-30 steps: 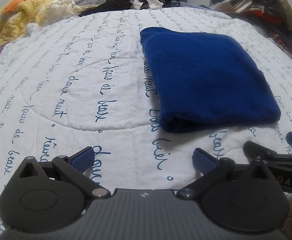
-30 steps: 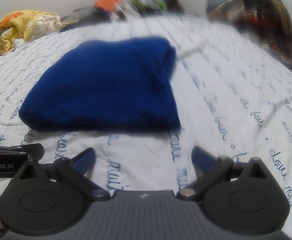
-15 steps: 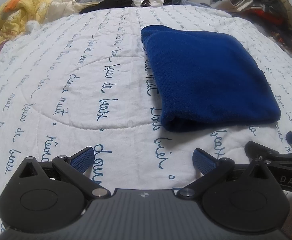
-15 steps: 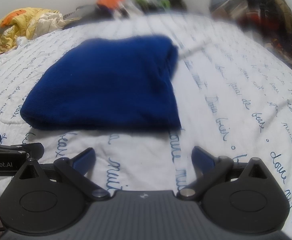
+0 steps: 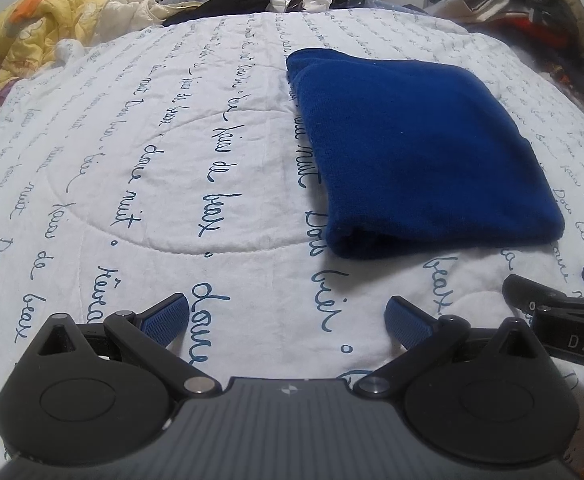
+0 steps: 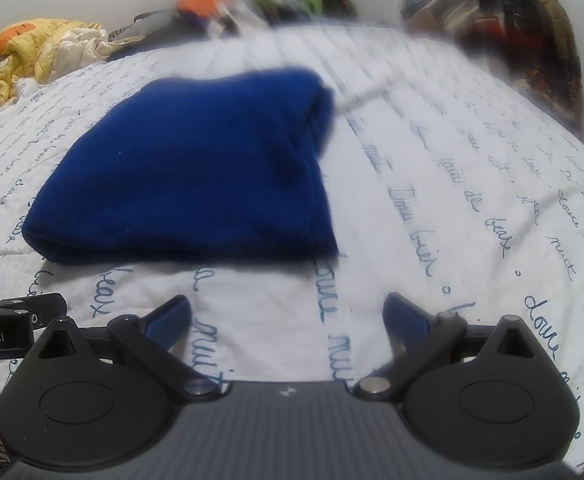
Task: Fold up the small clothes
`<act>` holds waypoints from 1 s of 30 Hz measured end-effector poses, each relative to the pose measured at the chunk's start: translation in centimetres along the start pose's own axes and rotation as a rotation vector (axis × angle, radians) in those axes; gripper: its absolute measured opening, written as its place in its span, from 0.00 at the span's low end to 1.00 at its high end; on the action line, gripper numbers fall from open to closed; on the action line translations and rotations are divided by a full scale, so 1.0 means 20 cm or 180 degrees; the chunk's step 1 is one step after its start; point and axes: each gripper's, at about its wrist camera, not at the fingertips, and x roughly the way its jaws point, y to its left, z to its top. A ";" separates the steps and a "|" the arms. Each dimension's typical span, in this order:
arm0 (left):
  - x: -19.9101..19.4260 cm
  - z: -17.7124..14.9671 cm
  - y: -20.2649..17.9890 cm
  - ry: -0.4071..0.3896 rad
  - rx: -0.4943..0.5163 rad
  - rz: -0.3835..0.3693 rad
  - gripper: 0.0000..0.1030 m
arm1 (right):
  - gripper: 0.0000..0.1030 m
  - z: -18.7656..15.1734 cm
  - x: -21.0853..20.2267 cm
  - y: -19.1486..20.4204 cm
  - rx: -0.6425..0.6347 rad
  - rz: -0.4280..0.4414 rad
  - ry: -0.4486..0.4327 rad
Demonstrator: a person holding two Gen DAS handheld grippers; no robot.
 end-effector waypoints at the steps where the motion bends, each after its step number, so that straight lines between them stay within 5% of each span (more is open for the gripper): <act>1: 0.00 0.00 0.00 -0.0005 -0.0001 0.0000 1.00 | 1.00 0.00 0.00 0.00 0.0001 -0.0001 -0.0006; 30: 0.00 0.00 0.00 -0.0023 0.0000 -0.0002 1.00 | 1.00 -0.01 0.00 0.00 -0.0002 -0.0004 -0.0039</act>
